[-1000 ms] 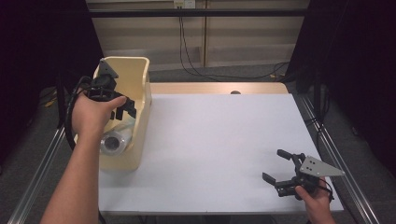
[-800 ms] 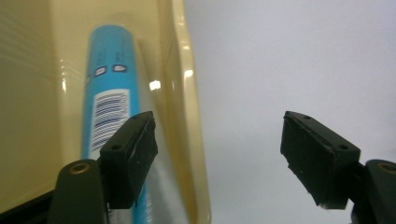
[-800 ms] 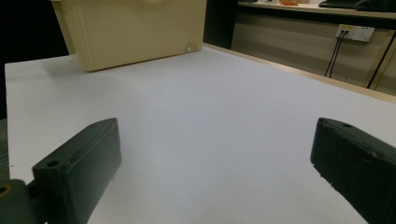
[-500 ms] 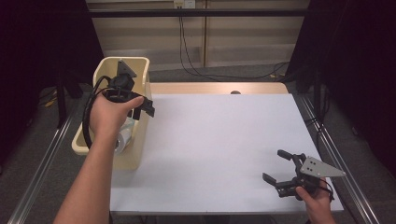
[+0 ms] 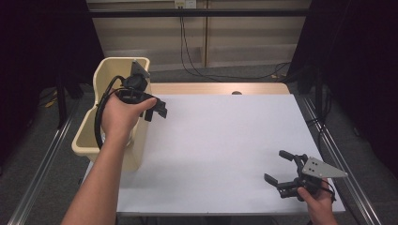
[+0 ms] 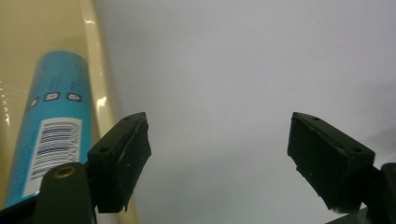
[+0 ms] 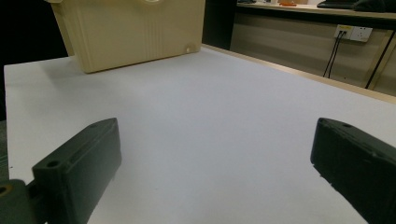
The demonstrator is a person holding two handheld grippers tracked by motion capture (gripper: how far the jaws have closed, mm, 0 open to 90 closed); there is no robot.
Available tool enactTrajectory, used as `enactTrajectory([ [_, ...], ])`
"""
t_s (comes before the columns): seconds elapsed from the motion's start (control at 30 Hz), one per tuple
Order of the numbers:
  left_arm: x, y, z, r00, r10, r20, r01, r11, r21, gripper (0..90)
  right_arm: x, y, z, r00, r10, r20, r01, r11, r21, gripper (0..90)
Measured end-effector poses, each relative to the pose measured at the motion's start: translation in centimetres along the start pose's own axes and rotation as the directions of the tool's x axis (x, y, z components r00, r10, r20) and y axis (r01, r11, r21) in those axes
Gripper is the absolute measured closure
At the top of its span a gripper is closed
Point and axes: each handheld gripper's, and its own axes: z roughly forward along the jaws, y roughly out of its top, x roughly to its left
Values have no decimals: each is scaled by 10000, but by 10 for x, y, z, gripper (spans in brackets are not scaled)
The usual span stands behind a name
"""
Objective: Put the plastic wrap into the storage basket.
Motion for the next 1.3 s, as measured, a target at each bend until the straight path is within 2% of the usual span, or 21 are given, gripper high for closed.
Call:
enactTrajectory([
  [0.27, -15, -1, 17, 9989, 390, 258, -396, 9989, 244, 193, 0, 0, 0, 10000, -24, -24, 24, 10000, 7, 13],
  [0.57, -28, -4, 32, 9974, 667, 263, -676, 9971, 345, 142, 1, 0, 0, 10000, 9, -16, -9, 10000, 29, 13],
  [1.13, -36, -15, 54, 9945, 991, 332, -1007, 9937, 497, 111, 1, 0, 1, 10000, -15, -44, 15, 10000, 81, 13],
  [1.3, -39, -23, 65, 9925, 1093, 549, -1120, 9926, 480, 111, 1, 0, 1, 10000, -20, -61, 20, 10000, 76, 13],
])
